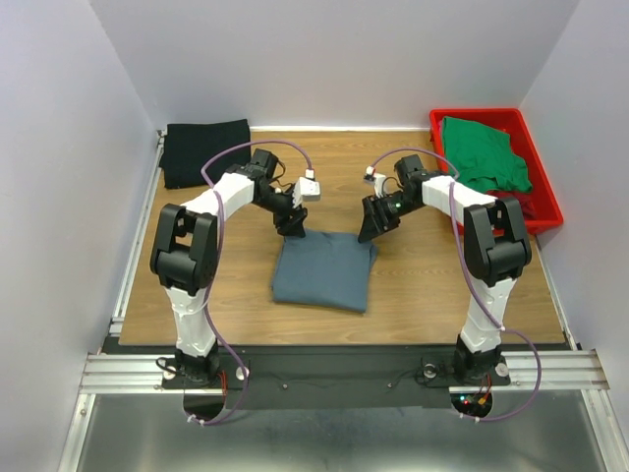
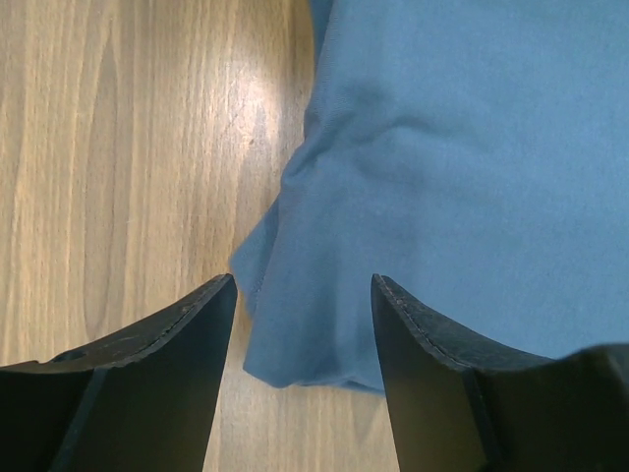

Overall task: Fold and stack the t-shirts
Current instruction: Fold the tshirt

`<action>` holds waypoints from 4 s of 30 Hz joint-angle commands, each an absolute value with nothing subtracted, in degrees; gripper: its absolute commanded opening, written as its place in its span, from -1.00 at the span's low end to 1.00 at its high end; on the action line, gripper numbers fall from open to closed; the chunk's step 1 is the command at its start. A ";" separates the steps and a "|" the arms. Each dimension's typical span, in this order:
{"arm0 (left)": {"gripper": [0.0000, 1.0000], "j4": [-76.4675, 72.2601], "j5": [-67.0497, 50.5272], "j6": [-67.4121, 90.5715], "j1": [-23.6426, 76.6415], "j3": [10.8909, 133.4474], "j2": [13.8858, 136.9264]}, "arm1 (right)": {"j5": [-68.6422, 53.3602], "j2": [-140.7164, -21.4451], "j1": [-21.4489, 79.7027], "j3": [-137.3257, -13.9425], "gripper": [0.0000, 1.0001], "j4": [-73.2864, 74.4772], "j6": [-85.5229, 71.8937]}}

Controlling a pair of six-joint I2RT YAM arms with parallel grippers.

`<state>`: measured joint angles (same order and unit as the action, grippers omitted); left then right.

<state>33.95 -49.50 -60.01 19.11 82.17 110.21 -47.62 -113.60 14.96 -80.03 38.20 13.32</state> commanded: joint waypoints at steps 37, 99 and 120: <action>-0.65 26.19 -36.74 -46.94 18.72 82.26 116.89 | -17.75 -127.44 14.50 -98.43 -0.99 42.72 14.77; -0.17 -19.96 -60.84 17.76 14.42 58.71 117.57 | -55.39 -120.04 14.17 -69.07 -0.10 12.30 -21.37; -0.17 -14.94 -67.06 13.36 14.68 51.68 101.67 | -61.79 -110.38 18.63 -64.86 -0.09 17.93 -22.24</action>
